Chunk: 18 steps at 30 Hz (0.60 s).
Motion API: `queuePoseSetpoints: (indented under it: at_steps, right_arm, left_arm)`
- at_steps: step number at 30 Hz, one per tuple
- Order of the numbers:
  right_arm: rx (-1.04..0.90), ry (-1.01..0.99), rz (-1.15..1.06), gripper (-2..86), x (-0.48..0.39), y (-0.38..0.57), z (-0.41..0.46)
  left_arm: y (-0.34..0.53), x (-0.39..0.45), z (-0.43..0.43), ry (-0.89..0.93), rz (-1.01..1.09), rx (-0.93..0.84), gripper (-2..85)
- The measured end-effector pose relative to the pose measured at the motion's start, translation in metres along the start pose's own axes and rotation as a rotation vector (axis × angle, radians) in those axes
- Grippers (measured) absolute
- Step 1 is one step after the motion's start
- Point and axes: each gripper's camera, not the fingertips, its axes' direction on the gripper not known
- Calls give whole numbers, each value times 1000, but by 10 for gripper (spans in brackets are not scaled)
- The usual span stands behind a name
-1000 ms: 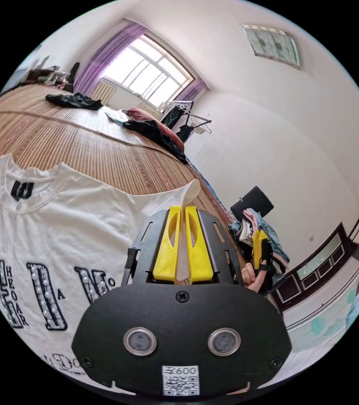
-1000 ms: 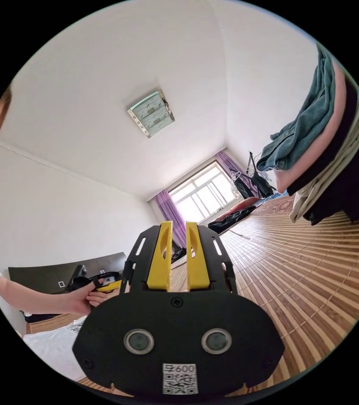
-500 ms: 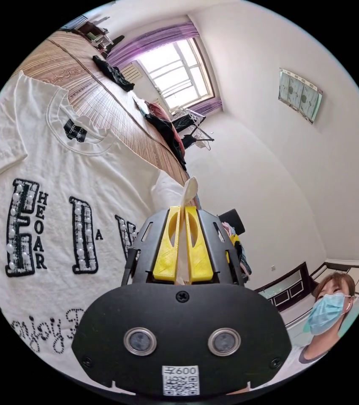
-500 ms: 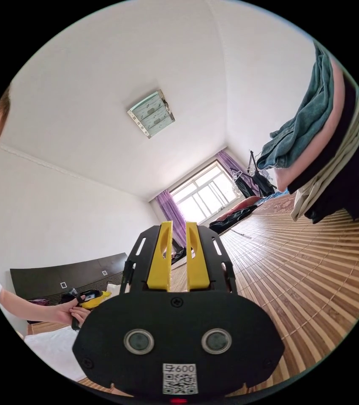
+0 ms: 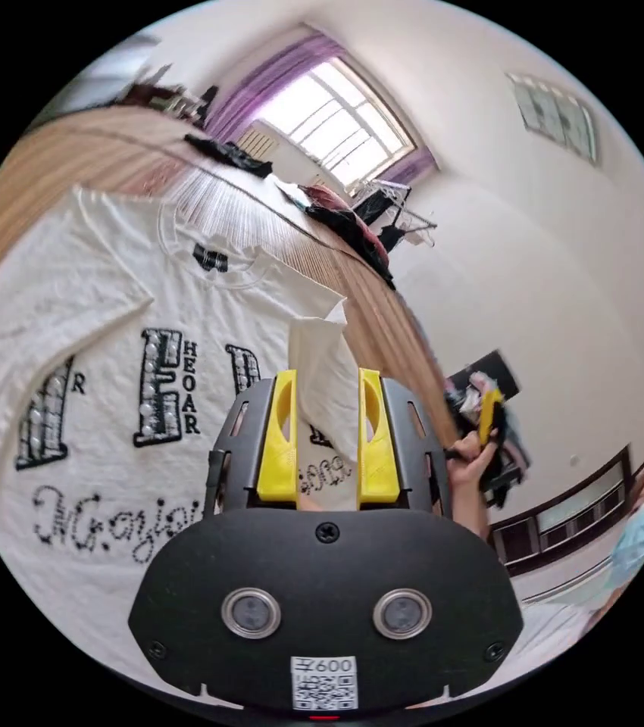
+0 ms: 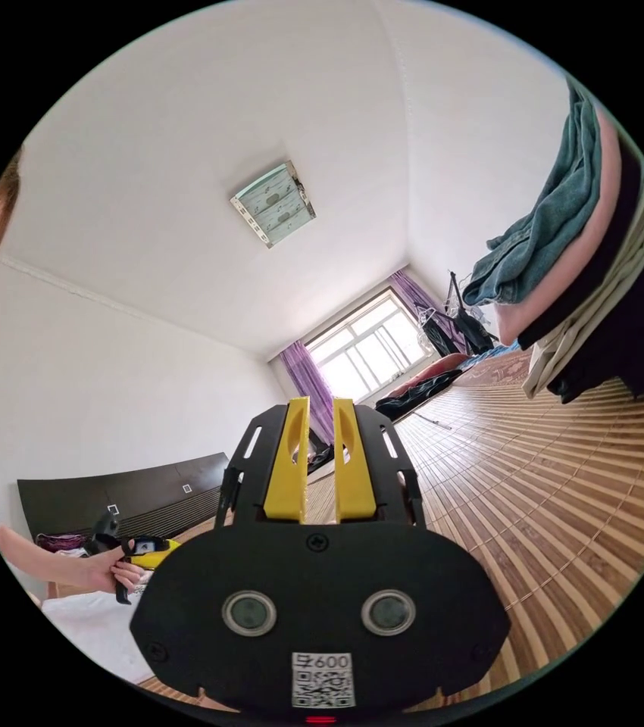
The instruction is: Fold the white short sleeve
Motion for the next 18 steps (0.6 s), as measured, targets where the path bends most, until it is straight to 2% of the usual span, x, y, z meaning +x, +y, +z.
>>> queuePoseSetpoints:
  at_steps: [2, 4, 5, 7, 8, 11, 14, 16, 18]
  right_arm:
    - [2, 0, 3, -1, 8, 9, 2]
    - [2, -1, 8, -2, 13, 16, 4]
    - [1, -3, 7, -1, 17, 22, 5]
    - [1, -5, 3, -1, 22, 31, 6]
    - [-1, -5, 0, -1, 25, 38, 7]
    - [0, -7, 1, 0, 33, 56, 9]
    - [-5, -12, 0, 4, 40, 77, 11]
    - [-15, -35, -21, 7, 41, 90, 13]
    - [-88, -154, -99, 12, 32, 103, 22]
  left_arm:
    - [7, 66, 4, -199, 235, 45, 99]
    - [10, 95, 9, -271, 289, 136, 84]
    - [4, 102, 21, -236, 304, 137, 77]
    - [-17, 99, 54, -219, 269, 36, 84]
    - [-32, 92, 81, -256, 264, -55, 103]
    - [-50, 64, 125, -377, 261, -168, 120]
    - [-52, 40, 154, -319, 243, -287, 100]
    - [-46, 39, 163, -309, 272, -287, 73]
    - [-39, 41, 167, -320, 273, -249, 46]
